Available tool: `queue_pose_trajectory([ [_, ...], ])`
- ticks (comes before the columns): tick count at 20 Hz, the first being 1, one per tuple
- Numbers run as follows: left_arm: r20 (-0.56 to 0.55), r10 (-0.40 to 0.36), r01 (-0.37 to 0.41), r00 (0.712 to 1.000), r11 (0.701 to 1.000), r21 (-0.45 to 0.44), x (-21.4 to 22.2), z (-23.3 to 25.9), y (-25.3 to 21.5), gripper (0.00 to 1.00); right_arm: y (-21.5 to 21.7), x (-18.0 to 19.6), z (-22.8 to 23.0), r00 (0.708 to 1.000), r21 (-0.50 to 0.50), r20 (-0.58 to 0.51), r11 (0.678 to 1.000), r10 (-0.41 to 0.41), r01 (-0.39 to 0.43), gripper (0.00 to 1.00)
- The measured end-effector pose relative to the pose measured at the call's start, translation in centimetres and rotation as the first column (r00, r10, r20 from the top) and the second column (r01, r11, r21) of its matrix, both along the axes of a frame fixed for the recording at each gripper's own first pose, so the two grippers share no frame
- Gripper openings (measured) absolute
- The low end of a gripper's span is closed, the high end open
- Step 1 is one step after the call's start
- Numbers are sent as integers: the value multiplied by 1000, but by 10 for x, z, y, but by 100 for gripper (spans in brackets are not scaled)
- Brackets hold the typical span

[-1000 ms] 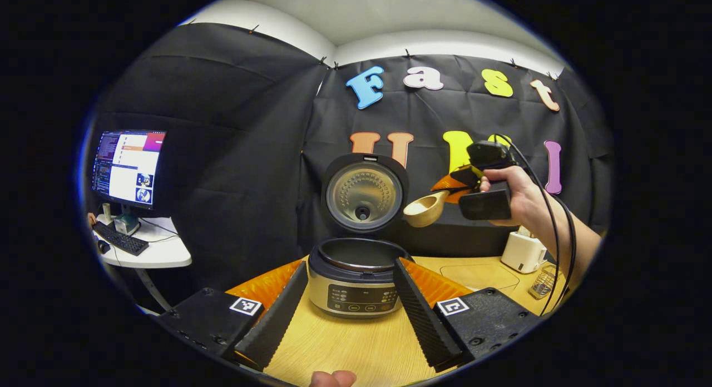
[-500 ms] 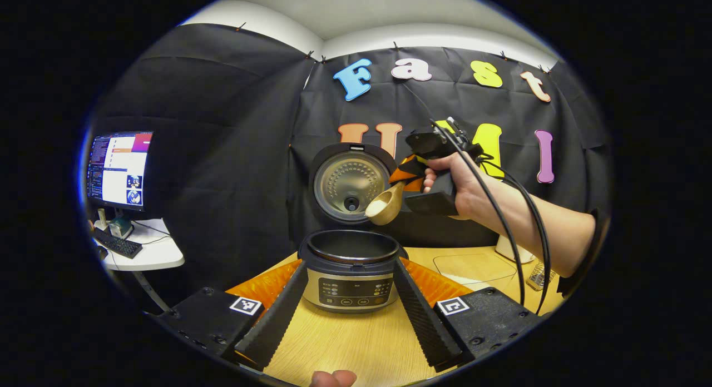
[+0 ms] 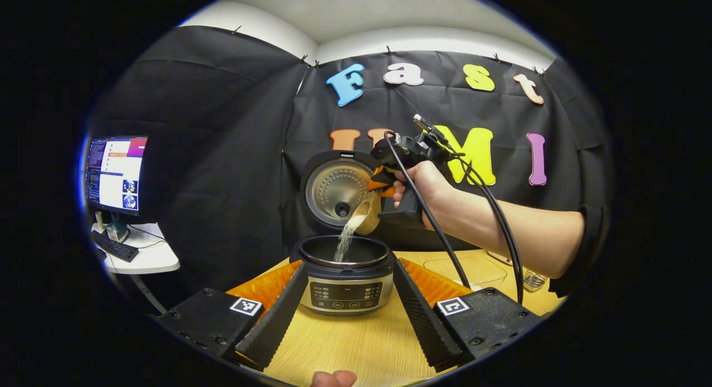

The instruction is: Close the left gripper, press the button to open the rice cooker; take a wooden spoon from the chopstick holder with the right hand, scoop a spoonful of rice and pour it into the rice cooker, then put the wooden spoon back into the chopstick holder.

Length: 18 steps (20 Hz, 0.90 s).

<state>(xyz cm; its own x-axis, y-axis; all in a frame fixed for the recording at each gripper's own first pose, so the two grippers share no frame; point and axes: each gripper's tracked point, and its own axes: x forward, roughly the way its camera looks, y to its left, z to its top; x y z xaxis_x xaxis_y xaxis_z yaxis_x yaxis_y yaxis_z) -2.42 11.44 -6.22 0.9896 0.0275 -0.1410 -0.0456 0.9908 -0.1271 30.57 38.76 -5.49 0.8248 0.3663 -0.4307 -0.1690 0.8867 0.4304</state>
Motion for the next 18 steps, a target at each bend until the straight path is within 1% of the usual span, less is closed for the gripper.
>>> queue_pose_trajectory([
  [2, 4, -13, 13, 1000, 1000, -18, 0, 3, -4, 98, 4, -4, 0, 1000, -28, 21, 1000, 8, -7, 1],
  [5, 21, -8, 8, 1000, 1000, 0, -3, 10, -2, 99, 3, -4, 11, 997, -76, 71, 997, 15, -10, 1],
  [6, 24, -7, 7, 1000, 1000, 4, -4, 11, -3, 98, 3, -6, 14, 996, -89, 84, 996, 18, -10, 2],
  [7, 26, -7, 7, 1000, 1000, 6, -5, 11, -2, 98, 4, -7, 17, 995, -108, 96, 994, 23, -12, 1],
  [10, 34, -14, 14, 999, 1000, 5, -6, 15, -4, 98, 4, -10, 19, 992, -162, 123, 986, 43, -22, 1],
  [11, 38, -12, 12, 999, 1000, 5, -7, 17, -4, 98, 4, -10, 19, 990, -179, 130, 984, 48, -24, 2],
  [12, 43, -10, 10, 999, 1000, 5, -8, 19, -2, 98, 4, -12, 19, 989, -200, 138, 979, 53, -25, 1],
  [14, 49, -8, 8, 999, 1000, 4, -10, 21, -2, 98, 6, -13, 20, 985, -246, 156, 969, 71, -31, 1],
  [15, 53, -10, 9, 999, 1000, 4, -10, 23, -2, 98, 8, -14, 21, 982, -268, 168, 963, 81, -34, 2],
  [16, 54, -13, 13, 998, 1000, 6, -10, 24, -4, 98, 10, -16, 21, 979, -291, 182, 956, 93, -37, 1],
  [18, 54, -15, 14, 998, 1000, 11, -11, 24, -5, 98, 16, -21, 22, 971, -339, 204, 940, 123, -48, 1],
])
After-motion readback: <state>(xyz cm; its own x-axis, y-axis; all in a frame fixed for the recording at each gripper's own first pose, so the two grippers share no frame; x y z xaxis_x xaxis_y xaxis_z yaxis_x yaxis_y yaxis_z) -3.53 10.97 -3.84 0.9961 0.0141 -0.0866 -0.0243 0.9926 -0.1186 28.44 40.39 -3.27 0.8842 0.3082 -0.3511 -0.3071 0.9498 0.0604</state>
